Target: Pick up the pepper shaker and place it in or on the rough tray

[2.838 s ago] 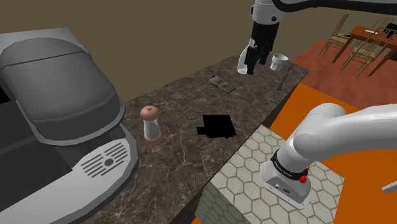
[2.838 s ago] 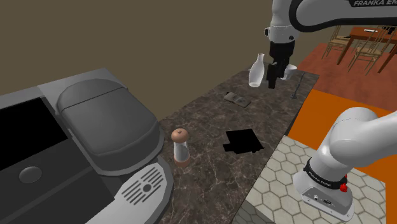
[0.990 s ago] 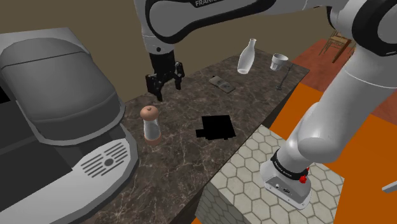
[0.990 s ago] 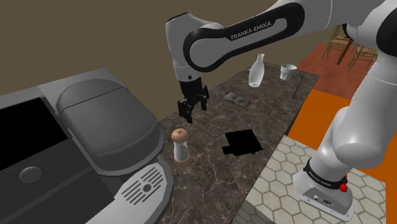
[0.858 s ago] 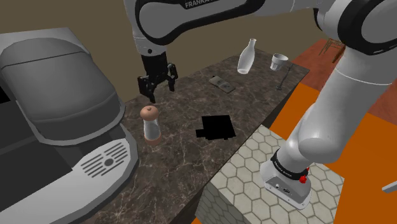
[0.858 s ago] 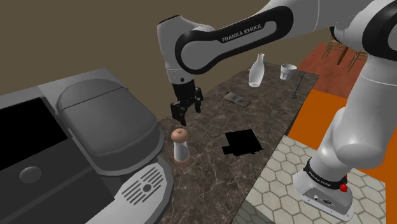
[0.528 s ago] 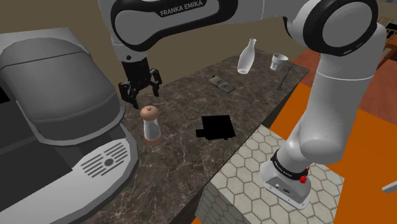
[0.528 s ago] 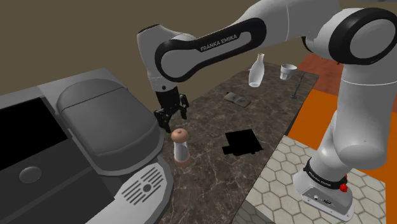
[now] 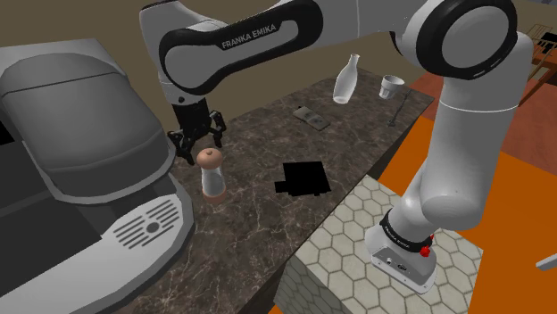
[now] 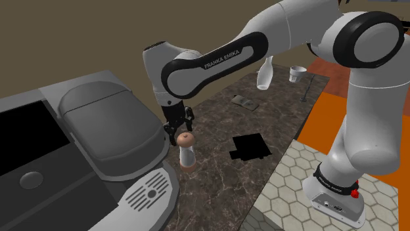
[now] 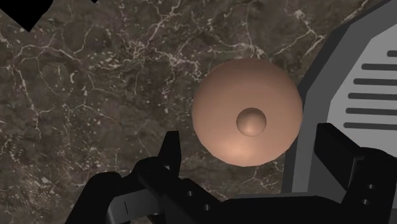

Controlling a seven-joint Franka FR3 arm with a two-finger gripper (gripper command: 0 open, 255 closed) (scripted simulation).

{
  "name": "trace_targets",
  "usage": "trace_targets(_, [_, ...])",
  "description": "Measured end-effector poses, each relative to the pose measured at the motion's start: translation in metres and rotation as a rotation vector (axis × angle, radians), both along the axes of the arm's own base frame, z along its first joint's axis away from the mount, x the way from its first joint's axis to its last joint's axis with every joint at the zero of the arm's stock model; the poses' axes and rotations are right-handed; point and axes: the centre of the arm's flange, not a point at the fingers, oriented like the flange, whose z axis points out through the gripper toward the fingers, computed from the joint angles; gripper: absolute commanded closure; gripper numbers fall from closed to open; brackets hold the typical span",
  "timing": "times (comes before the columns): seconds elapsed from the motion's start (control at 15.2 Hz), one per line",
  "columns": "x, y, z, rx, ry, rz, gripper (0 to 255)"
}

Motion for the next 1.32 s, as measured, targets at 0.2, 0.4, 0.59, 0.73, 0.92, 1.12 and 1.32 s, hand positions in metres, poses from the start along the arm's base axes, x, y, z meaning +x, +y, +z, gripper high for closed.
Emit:
trace_targets(0.2, [-0.001, 0.0, -0.003, 0.0, 0.0, 0.0, 0])
trace_targets(0.4, [-0.001, 0.0, -0.003, 0.0, 0.0, 0.0, 0])
trace_targets(0.59, [-0.001, 0.0, -0.003, 0.0, -0.001, 0.0, 255])
trace_targets(0.73, [-0.001, 0.0, -0.003, 0.001, -0.001, 0.0, 255])
trace_targets(0.92, [-0.001, 0.0, -0.003, 0.001, -0.001, 0.0, 255])
trace_targets(1.12, [-0.001, 0.0, -0.003, 0.001, -0.001, 0.0, 255])
trace_targets(1.32, [-0.001, 0.0, 0.009, 0.0, -0.001, 0.0, 255])
